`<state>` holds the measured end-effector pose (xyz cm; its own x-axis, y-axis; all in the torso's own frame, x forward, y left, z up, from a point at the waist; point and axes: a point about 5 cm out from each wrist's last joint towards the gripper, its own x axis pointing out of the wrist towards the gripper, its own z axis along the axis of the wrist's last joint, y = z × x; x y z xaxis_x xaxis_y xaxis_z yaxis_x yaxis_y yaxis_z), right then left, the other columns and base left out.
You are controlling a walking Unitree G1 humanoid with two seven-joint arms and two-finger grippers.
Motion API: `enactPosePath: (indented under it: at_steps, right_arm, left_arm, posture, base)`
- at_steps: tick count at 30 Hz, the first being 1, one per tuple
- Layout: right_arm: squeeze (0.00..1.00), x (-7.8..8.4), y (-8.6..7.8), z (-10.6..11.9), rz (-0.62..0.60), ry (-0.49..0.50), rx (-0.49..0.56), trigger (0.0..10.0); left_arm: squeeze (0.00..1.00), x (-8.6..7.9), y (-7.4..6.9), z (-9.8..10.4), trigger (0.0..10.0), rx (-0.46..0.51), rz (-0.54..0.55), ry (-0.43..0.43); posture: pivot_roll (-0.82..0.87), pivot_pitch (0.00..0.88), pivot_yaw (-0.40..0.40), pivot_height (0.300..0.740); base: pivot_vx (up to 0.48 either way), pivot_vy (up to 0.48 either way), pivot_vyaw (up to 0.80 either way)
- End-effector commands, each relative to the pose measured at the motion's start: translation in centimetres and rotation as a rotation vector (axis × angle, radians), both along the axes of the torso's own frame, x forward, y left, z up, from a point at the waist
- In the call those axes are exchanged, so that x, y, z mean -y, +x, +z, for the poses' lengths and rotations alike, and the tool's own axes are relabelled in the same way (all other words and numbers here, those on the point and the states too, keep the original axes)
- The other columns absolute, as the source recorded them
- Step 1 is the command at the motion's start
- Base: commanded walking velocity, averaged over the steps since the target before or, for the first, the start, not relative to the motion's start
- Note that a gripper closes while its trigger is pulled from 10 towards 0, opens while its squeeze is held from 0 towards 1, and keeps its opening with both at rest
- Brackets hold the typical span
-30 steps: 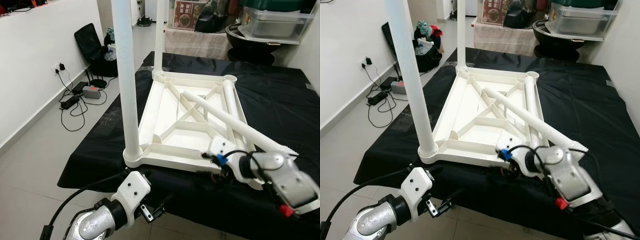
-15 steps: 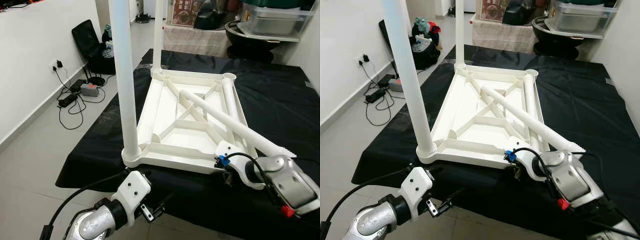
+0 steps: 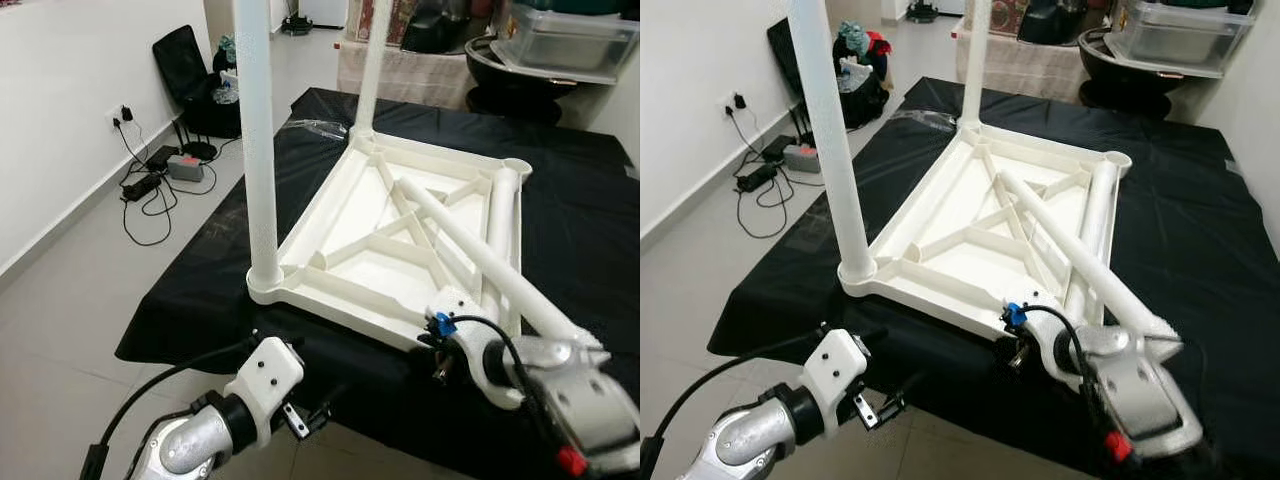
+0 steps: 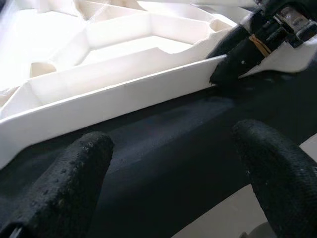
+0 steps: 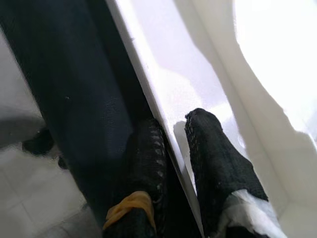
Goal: Building children table
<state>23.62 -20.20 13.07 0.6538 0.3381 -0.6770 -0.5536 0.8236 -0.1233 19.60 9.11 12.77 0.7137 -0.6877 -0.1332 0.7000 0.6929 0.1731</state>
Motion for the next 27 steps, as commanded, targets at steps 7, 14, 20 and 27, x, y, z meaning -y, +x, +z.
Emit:
enactPosePath:
  at_steps: [7,14,20,27]
  right_arm:
    - [0.0,2.3,-1.7,-0.8,-0.254,-0.071,-0.031,0.0]
    - [0.0,-0.8,-0.5,0.2,-0.178,0.055,0.029,10.0]
    - [1.0,-5.7,0.0,2.8,0.069,0.402,0.09,10.0]
    - [1.0,-4.8,0.3,6.4,0.248,0.548,0.222,10.0]
  left_arm:
    - [0.0,0.2,-0.1,-0.1,10.0,-0.015,-0.003,-0.015]
    - [0.0,0.2,-0.1,-0.1,10.0,-0.017,-0.006,-0.016]
    - [0.0,0.1,0.0,-0.1,10.0,-0.01,-0.004,-0.003]
    - [0.0,-0.5,0.7,0.3,10.0,0.022,0.058,-0.007]
  posture:
    - [-0.12,0.091,-0.086,0.74]
    - [-0.12,0.09,-0.083,0.74]
    - [-0.1,0.086,-0.082,0.74]
    - [-0.1,0.074,-0.067,0.74]
  base:
    - [0.0,0.0,0.0]
    - [0.0,0.0,0.0]
    - [0.0,0.0,0.0]
    - [0.0,0.0,0.0]
